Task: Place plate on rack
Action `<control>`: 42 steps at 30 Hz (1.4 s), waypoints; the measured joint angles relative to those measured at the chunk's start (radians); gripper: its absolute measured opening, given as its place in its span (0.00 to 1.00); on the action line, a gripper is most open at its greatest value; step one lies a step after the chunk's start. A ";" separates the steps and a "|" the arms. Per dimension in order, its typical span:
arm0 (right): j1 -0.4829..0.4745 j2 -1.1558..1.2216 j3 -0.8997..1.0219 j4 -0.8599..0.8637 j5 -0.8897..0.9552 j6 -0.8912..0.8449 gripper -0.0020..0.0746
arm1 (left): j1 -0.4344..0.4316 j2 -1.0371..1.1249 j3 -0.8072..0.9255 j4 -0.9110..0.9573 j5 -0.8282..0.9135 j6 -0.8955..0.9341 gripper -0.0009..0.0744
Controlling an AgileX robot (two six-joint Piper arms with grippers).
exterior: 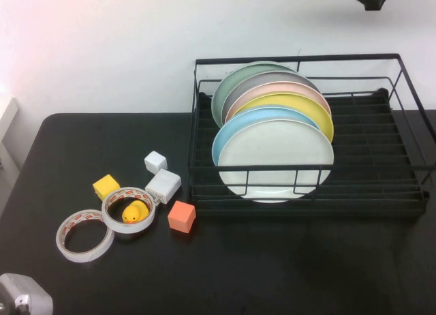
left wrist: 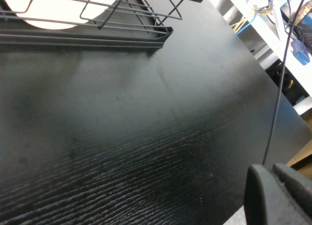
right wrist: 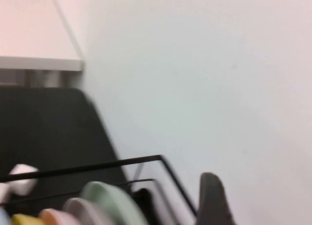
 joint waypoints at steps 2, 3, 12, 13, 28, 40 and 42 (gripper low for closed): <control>0.000 -0.001 0.000 0.000 0.035 0.024 0.54 | 0.000 0.000 0.000 0.000 0.005 0.002 0.01; 0.000 -0.005 0.000 0.000 0.054 0.042 0.49 | 0.000 0.000 0.000 0.000 0.010 0.007 0.01; 0.000 -0.157 0.000 -0.019 0.198 0.166 0.06 | 0.000 0.000 -0.015 0.000 -0.102 0.133 0.01; 0.000 -0.177 0.000 -0.026 0.204 0.178 0.05 | 0.000 0.000 -0.024 0.000 -0.140 0.136 0.01; 0.051 -0.415 0.000 -0.187 0.205 0.362 0.04 | 0.000 0.000 -0.117 -0.026 -0.515 0.555 0.01; 0.289 -0.499 0.000 -0.488 0.205 0.524 0.04 | 0.000 -0.040 -0.139 -0.032 -0.418 0.589 0.01; 0.324 -0.521 0.000 -0.568 0.205 0.547 0.04 | 0.000 -0.075 -0.139 -0.032 -0.414 0.562 0.01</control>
